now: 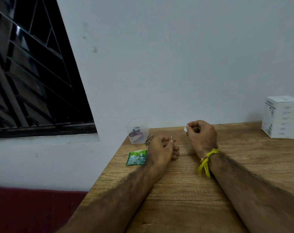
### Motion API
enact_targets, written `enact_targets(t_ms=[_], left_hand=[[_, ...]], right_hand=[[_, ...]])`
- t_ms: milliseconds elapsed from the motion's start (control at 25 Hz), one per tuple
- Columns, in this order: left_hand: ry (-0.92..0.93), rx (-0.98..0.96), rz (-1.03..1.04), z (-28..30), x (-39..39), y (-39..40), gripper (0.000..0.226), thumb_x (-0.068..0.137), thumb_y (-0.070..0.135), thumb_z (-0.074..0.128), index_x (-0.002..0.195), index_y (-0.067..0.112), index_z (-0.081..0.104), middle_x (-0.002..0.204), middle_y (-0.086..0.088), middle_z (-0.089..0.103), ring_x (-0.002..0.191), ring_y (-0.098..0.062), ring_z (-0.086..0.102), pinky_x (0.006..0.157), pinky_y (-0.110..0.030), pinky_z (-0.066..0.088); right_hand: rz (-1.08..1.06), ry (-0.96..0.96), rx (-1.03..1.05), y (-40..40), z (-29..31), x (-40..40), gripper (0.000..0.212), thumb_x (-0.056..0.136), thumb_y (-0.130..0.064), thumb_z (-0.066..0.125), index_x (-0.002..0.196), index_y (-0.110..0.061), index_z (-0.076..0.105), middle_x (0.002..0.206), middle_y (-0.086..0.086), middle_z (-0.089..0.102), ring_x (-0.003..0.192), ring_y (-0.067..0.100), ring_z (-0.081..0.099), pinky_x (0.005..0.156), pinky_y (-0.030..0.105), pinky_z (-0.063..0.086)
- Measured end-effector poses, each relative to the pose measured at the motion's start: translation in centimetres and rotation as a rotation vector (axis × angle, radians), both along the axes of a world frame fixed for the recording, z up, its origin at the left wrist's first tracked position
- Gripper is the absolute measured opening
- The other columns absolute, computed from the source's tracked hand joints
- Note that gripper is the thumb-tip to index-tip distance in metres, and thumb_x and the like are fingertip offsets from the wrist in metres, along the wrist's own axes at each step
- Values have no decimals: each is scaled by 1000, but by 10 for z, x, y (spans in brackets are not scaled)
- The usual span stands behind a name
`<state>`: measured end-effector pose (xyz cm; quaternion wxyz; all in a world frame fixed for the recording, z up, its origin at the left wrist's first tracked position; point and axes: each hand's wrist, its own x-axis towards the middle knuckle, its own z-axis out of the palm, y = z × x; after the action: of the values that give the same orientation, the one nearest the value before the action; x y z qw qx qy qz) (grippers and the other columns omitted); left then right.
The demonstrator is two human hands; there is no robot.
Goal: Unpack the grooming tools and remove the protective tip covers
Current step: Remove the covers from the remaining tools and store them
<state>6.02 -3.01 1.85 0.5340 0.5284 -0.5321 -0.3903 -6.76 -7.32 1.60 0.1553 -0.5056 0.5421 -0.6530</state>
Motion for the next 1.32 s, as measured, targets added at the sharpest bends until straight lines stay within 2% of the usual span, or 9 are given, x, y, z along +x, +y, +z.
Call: enact_targets(t_ms=[120,240,360,480,560,800,1000,1160,1320], left_hand=[[169,-7,-32,-3,7,-6,8,98,3,60,103,8,64,85,-15,75,65,-22,71,68,-33,63],[223,4,-117,-6,11,-7,23,89,-9,68,105,7,66,88,-17,73,72,-26,75,78,-41,64],[286,-9,-144,-5,14,-7,26,87,-9,71,108,3,68,83,-15,70,71,-29,75,68,-35,64],[298,3,-188,-4,12,-6,24,88,-2,73,110,8,70,88,-20,73,70,-29,75,58,-32,62],[262,1,-213,-4,11,-5,24,88,3,74,110,12,71,90,-20,75,68,-28,75,57,-32,62],[199,-39,-289,-7,8,-5,26,83,-3,78,103,13,74,75,-12,73,71,-32,76,57,-31,62],[169,-62,-326,-5,7,-3,25,82,-1,79,102,13,76,76,-13,75,70,-31,76,56,-28,60],[186,-71,-304,-6,8,-2,23,83,0,79,103,9,74,80,-17,76,75,-36,76,56,-29,60],[184,-76,-326,-7,9,-3,24,83,1,80,104,9,74,79,-14,76,72,-33,77,56,-29,60]], right_hand=[[26,39,-29,9,3,4,1,85,-12,73,86,-13,73,76,-2,71,74,11,68,73,32,59],[28,61,-62,14,2,6,10,83,-11,75,93,-11,73,77,0,72,75,12,69,71,28,57],[-14,93,-104,15,3,9,7,82,-10,76,88,-8,74,77,0,72,75,13,69,71,27,57],[19,235,-131,19,2,2,4,84,-7,74,85,-11,74,77,-4,71,74,9,67,68,15,53],[31,321,-168,25,0,-9,8,84,-5,73,85,-13,74,80,-6,71,74,6,65,66,13,51],[87,292,-227,30,0,-17,9,83,-7,76,89,-14,73,78,-8,70,74,4,66,67,11,51],[103,499,-363,29,0,-13,12,80,-1,74,84,-12,71,81,-6,67,77,8,64,70,28,55],[62,534,-474,29,0,-13,13,82,-1,73,84,-13,68,82,-7,64,79,11,61,70,35,53],[140,620,-428,29,-2,-13,12,83,1,71,87,-11,70,87,-4,63,85,13,61,73,40,52]])
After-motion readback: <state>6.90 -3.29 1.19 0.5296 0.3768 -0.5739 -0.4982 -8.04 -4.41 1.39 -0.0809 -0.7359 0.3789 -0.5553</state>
